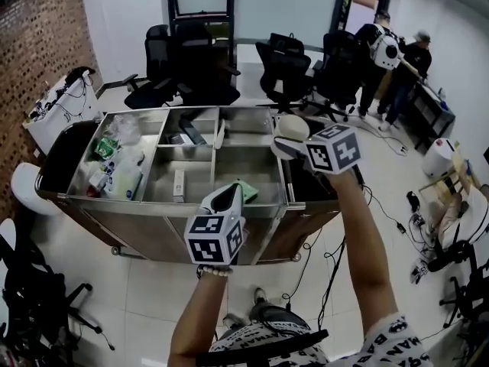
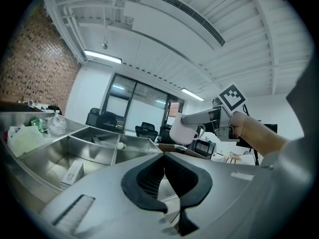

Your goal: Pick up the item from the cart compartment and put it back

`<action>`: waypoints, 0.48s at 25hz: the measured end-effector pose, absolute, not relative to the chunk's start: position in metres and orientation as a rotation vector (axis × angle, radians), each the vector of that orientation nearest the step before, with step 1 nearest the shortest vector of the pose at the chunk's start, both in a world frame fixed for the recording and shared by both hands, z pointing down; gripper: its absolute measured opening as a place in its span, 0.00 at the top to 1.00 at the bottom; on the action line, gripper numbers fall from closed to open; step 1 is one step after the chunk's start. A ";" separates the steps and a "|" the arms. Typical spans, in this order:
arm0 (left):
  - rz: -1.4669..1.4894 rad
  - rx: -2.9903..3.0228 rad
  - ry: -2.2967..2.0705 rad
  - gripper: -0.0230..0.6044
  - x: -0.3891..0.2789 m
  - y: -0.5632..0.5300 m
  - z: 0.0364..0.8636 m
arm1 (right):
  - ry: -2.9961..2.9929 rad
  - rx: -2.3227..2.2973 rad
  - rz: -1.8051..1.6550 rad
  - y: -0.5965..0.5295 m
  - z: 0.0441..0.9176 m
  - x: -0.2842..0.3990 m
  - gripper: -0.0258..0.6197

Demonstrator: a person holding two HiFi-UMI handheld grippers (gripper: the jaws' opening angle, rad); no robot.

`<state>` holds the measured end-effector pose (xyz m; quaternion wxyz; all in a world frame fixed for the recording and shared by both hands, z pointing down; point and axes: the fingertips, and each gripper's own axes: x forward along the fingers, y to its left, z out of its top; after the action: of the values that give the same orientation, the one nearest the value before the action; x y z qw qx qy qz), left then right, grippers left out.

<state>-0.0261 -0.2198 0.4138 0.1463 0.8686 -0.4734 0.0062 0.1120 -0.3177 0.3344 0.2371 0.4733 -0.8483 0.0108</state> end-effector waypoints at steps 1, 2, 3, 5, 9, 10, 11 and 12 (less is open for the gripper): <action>0.018 2.497 -1.372 0.97 -0.027 -0.225 0.413 | -2.330 1.290 0.038 -0.326 0.335 0.111 0.32; 0.016 2.492 -1.379 0.97 -0.027 -0.231 0.413 | -2.334 1.282 0.049 -0.335 0.337 0.110 0.32; 0.012 2.488 -1.382 0.96 -0.027 -0.237 0.412 | -2.338 1.275 0.059 -0.342 0.339 0.110 0.32; 0.008 2.487 -1.387 0.97 -0.025 -0.249 0.409 | -2.340 1.261 0.070 -0.359 0.341 0.108 0.32; -0.009 2.480 -1.392 0.96 -0.022 -0.275 0.402 | -2.329 1.239 0.096 -0.396 0.345 0.107 0.32; -0.009 2.474 -1.396 0.96 -0.021 -0.282 0.402 | -2.322 1.232 0.104 -0.406 0.347 0.106 0.32; -0.006 2.468 -1.399 0.96 -0.021 -0.287 0.402 | -2.315 1.224 0.113 -0.415 0.350 0.106 0.32; -0.003 2.460 -1.401 0.96 -0.021 -0.293 0.402 | -2.309 1.215 0.125 -0.423 0.353 0.106 0.32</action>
<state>-0.0211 -0.2931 0.4021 0.1545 0.8585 -0.4890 -0.0009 0.1061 -0.4233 0.3530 0.2616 0.4490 -0.8532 0.0463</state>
